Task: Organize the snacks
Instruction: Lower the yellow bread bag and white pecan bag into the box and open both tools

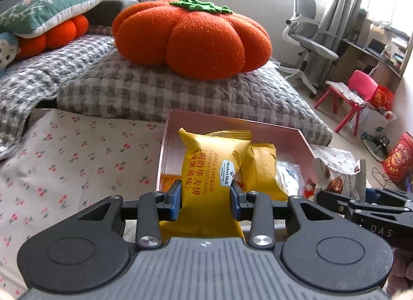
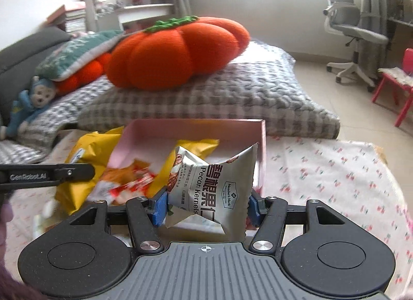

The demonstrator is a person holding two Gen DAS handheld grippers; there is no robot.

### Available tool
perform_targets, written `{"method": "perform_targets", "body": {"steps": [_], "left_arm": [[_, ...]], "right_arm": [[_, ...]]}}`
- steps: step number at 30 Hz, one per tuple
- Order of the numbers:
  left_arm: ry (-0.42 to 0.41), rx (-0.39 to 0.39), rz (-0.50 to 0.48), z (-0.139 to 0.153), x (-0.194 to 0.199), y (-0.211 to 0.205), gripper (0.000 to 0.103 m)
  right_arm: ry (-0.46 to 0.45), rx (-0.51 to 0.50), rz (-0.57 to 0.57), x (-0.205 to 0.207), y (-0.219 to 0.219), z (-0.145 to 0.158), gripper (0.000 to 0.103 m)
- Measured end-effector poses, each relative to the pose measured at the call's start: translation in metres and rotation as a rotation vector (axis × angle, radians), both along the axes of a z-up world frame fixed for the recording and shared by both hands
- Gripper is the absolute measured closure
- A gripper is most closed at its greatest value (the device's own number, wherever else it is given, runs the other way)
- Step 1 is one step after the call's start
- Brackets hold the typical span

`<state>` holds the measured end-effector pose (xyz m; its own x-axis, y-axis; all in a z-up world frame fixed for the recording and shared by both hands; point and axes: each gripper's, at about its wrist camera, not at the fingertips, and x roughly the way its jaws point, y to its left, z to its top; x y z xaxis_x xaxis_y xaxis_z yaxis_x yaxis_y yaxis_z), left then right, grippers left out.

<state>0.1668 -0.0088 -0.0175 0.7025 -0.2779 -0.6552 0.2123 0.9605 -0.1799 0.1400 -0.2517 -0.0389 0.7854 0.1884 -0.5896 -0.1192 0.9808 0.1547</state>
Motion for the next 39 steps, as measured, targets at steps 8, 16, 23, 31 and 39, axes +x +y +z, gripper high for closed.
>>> {"method": "perform_targets", "body": {"steps": [8,16,23,31,39], "left_arm": [[0.021,-0.036,0.023,-0.014,0.037,-0.008,0.069],[0.034,-0.017,0.044,-0.027,0.056,-0.008,0.069],[0.025,0.007,0.047,-0.03,0.064,-0.012,0.068],[-0.033,0.044,0.039,-0.027,0.06,-0.019,0.06],[-0.04,0.074,0.023,-0.021,0.053,-0.024,0.043]], "right_arm": [[0.008,-0.086,-0.049,0.045,0.0,-0.016,0.044],[0.032,-0.078,-0.059,0.075,0.006,-0.029,0.044],[0.029,-0.075,-0.054,0.088,0.011,-0.034,0.044],[0.003,-0.035,-0.061,0.09,0.003,-0.03,0.026],[-0.015,-0.045,-0.061,0.079,-0.001,-0.018,0.018]]}}
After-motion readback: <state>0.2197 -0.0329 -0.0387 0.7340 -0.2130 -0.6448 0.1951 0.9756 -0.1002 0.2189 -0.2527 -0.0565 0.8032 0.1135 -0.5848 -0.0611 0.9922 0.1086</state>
